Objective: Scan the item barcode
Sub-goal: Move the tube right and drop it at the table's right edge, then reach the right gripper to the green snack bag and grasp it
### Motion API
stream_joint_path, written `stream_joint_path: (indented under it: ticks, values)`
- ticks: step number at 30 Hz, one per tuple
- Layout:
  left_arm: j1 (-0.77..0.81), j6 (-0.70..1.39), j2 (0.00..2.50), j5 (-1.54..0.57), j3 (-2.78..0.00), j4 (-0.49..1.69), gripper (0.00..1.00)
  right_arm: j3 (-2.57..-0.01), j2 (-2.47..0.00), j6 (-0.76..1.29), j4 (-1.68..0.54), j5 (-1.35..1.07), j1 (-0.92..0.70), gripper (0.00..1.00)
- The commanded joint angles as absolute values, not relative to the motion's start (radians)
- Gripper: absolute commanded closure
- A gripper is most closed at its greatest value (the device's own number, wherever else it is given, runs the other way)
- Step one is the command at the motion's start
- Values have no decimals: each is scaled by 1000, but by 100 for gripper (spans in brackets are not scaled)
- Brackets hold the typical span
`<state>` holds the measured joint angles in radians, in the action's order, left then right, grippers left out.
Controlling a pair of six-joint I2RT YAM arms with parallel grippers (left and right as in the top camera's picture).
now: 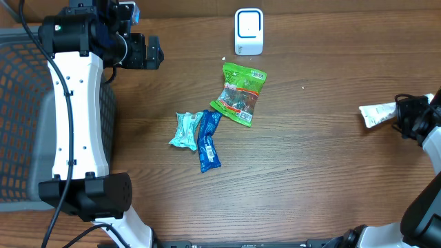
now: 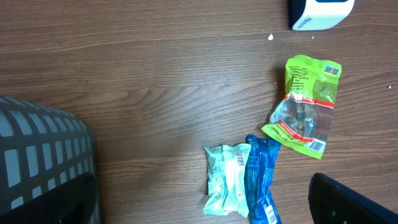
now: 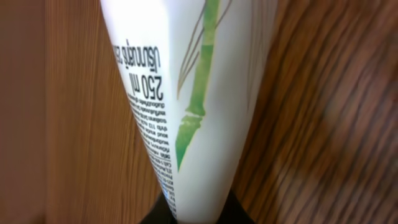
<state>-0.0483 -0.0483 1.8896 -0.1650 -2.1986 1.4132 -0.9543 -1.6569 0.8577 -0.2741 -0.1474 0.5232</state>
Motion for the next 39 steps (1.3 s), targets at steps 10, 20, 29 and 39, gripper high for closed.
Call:
stream_joint_path:
  ticks: [10, 20, 29, 39]
  values:
    - [-51, -45, 1894, -176, -2194, 1410, 0, -962, -1636, 791, -200, -43, 521, 11]
    - [-51, -45, 1894, -176, -2194, 1410, 0, -1120, -1634, 559, -310, -464, 435, 0]
    - [-51, -45, 1894, -176, -2194, 1410, 0, -1132, -1642, 546, -353, -502, 98, 0]
    - [-51, -45, 1894, -176, -2194, 1410, 0, -1132, -1850, 867, -179, -308, -256, 10]
